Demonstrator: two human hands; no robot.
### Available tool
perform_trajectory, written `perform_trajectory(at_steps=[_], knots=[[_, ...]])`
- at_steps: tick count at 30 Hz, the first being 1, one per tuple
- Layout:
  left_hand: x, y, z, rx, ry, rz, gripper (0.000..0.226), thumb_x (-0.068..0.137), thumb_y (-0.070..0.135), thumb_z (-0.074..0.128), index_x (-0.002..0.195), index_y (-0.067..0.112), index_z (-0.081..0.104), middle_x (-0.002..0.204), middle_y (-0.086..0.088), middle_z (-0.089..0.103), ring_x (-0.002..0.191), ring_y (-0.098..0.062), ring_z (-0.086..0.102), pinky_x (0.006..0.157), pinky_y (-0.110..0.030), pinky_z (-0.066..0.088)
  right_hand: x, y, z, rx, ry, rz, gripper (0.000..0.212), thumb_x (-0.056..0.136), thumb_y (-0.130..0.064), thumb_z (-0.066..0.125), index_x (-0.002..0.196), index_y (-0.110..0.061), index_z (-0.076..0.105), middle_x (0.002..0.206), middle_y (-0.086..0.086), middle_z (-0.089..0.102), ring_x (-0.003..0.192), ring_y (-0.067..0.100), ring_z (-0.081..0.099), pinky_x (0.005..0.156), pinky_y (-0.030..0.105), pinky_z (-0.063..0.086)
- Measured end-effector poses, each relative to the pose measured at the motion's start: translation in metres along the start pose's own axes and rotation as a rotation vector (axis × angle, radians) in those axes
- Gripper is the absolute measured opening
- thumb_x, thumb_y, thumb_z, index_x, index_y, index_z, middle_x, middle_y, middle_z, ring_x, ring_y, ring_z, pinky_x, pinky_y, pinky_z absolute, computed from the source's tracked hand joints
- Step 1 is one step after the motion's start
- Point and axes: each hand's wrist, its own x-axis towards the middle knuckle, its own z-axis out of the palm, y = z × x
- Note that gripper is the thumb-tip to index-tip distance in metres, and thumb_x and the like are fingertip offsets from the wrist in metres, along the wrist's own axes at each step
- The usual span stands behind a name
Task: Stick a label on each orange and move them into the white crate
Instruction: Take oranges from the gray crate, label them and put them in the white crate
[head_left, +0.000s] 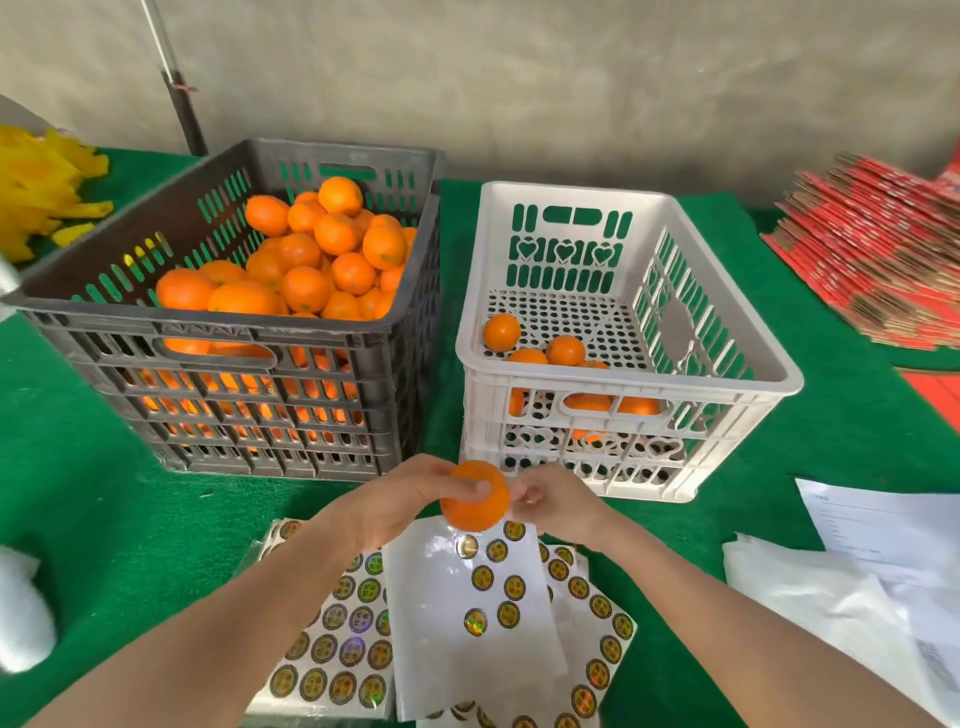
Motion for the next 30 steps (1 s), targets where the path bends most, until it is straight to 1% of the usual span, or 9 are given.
perform_trajectory(at_steps=[4, 6, 8, 11, 14, 19, 25, 28, 30], knots=[[0.003, 0.003, 0.002, 0.07, -0.097, -0.005, 0.059, 0.047, 0.049, 0.076, 0.091, 0.01, 0.07, 0.085, -0.004, 0.069, 0.088, -0.019, 0.063, 0.08, -0.028, 0.047, -0.017, -0.017, -0.005, 0.255, 0.078, -0.016, 0.018, 0.084, -0.01, 0.069, 0.075, -0.025, 0.064, 0.076, -0.008, 0.065, 0.068, 0.001, 0.06, 0.064, 0.016, 0.047], [0.003, 0.004, 0.0, 0.034, -0.103, 0.009, 0.075, 0.042, 0.052, 0.083, 0.098, 0.004, 0.068, 0.09, -0.009, 0.069, 0.089, -0.021, 0.063, 0.079, -0.028, 0.05, -0.029, -0.019, -0.005, 0.371, 0.137, 0.013, 0.017, 0.086, -0.008, 0.067, 0.084, -0.024, 0.061, 0.078, 0.002, 0.067, 0.068, 0.006, 0.063, 0.06, 0.019, 0.05], [0.003, 0.003, -0.004, -0.013, -0.113, 0.018, 0.097, 0.032, 0.061, 0.087, 0.103, -0.001, 0.066, 0.093, -0.012, 0.069, 0.089, -0.021, 0.064, 0.081, -0.028, 0.051, -0.041, -0.02, -0.004, 0.386, 0.189, 0.026, 0.018, 0.085, -0.007, 0.067, 0.085, -0.024, 0.062, 0.08, 0.017, 0.064, 0.069, 0.017, 0.062, 0.064, 0.028, 0.055], [0.001, 0.002, -0.008, -0.087, -0.147, 0.011, 0.097, 0.026, 0.063, 0.088, 0.098, 0.001, 0.067, 0.09, -0.01, 0.07, 0.085, -0.02, 0.065, 0.078, -0.027, 0.052, -0.052, -0.023, 0.003, 0.331, 0.224, 0.004, 0.022, 0.081, -0.005, 0.071, 0.083, -0.026, 0.068, 0.075, 0.012, 0.057, 0.067, 0.016, 0.055, 0.07, 0.03, 0.053], [-0.003, 0.003, -0.007, -0.086, -0.156, 0.0, 0.105, 0.024, 0.064, 0.088, 0.105, 0.001, 0.065, 0.101, -0.013, 0.068, 0.095, -0.025, 0.062, 0.088, -0.033, 0.05, -0.056, -0.028, 0.009, 0.345, 0.266, 0.012, 0.021, 0.079, -0.006, 0.073, 0.078, -0.026, 0.072, 0.077, 0.012, 0.066, 0.063, 0.012, 0.053, 0.064, 0.025, 0.051], [-0.003, 0.003, -0.007, -0.052, -0.132, -0.022, 0.102, 0.023, 0.064, 0.087, 0.106, 0.008, 0.066, 0.101, -0.009, 0.07, 0.096, -0.023, 0.064, 0.082, -0.029, 0.052, -0.057, -0.03, 0.015, 0.389, 0.341, 0.029, 0.023, 0.08, -0.005, 0.073, 0.07, -0.026, 0.071, 0.081, 0.0, 0.073, 0.072, 0.022, 0.063, 0.071, 0.029, 0.055], [-0.001, -0.006, -0.003, 0.183, -0.066, -0.091, 0.072, 0.045, 0.059, 0.071, 0.101, 0.014, 0.063, 0.1, -0.007, 0.066, 0.098, -0.023, 0.06, 0.092, -0.033, 0.046, -0.055, -0.024, 0.015, 0.533, 0.421, 0.19, 0.019, 0.084, -0.007, 0.067, 0.072, -0.02, 0.071, 0.091, -0.014, 0.068, 0.085, -0.003, 0.061, 0.069, 0.009, 0.043], [-0.001, -0.011, -0.005, 0.081, 0.018, -0.087, 0.091, 0.043, 0.059, 0.071, 0.121, 0.014, 0.057, 0.121, -0.01, 0.061, 0.114, -0.026, 0.055, 0.107, -0.042, 0.037, -0.056, -0.024, 0.011, 0.556, 0.421, 0.205, 0.015, 0.089, -0.009, 0.063, 0.078, -0.018, 0.069, 0.091, -0.006, 0.069, 0.094, 0.011, 0.062, 0.075, 0.016, 0.044], [-0.002, -0.01, -0.009, -0.006, 0.032, -0.01, 0.083, 0.049, 0.047, 0.077, 0.123, 0.018, 0.057, 0.123, -0.009, 0.061, 0.114, -0.026, 0.057, 0.102, -0.039, 0.043, -0.06, -0.029, 0.008, 0.546, 0.412, 0.181, 0.016, 0.09, -0.01, 0.062, 0.078, -0.019, 0.068, 0.089, -0.002, 0.07, 0.093, 0.016, 0.063, 0.08, 0.022, 0.047]])
